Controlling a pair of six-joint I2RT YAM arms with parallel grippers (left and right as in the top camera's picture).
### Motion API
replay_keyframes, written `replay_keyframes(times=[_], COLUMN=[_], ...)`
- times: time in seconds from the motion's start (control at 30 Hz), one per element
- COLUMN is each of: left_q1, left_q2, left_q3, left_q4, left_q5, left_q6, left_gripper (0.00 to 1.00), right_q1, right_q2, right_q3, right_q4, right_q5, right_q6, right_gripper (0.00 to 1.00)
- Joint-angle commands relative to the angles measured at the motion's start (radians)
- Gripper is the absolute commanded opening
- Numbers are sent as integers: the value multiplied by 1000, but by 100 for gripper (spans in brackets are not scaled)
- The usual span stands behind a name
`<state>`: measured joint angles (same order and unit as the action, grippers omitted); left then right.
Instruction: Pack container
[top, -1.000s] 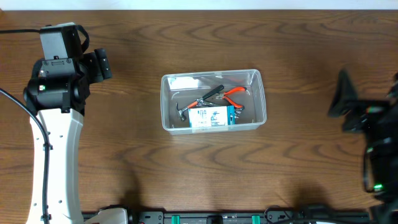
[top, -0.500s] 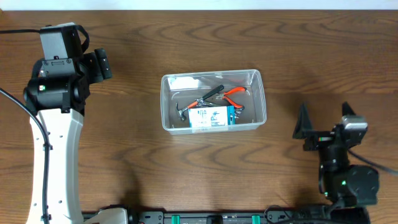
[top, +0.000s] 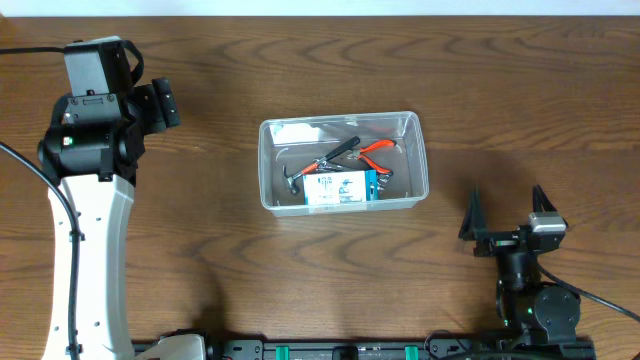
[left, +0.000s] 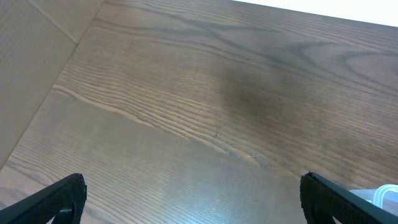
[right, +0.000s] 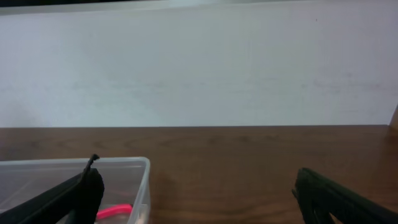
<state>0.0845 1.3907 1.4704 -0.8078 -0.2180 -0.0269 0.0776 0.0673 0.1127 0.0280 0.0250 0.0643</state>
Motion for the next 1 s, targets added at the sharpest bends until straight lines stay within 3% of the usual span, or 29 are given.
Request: replay_keyframes(times=[0.0,0.67,0.97], left_q1=[5,5,5], left_q2=[-5,-5,-5], left_q3=[18,18,18], left_q4=[-2,-2,-2], left_q5=[-18,-18,-18], left_q6=[-13,-13,-13], left_gripper=[98,98,98], right_q1=[-7,-7,-7], right_q2=[-35,-63,-63], right_q3=[-33,-107,-107], right_q4=[6,-6,-61], right_q5=[-7,-15,-106], right_q6=[11,47,-48], right_gripper=[99,99,99])
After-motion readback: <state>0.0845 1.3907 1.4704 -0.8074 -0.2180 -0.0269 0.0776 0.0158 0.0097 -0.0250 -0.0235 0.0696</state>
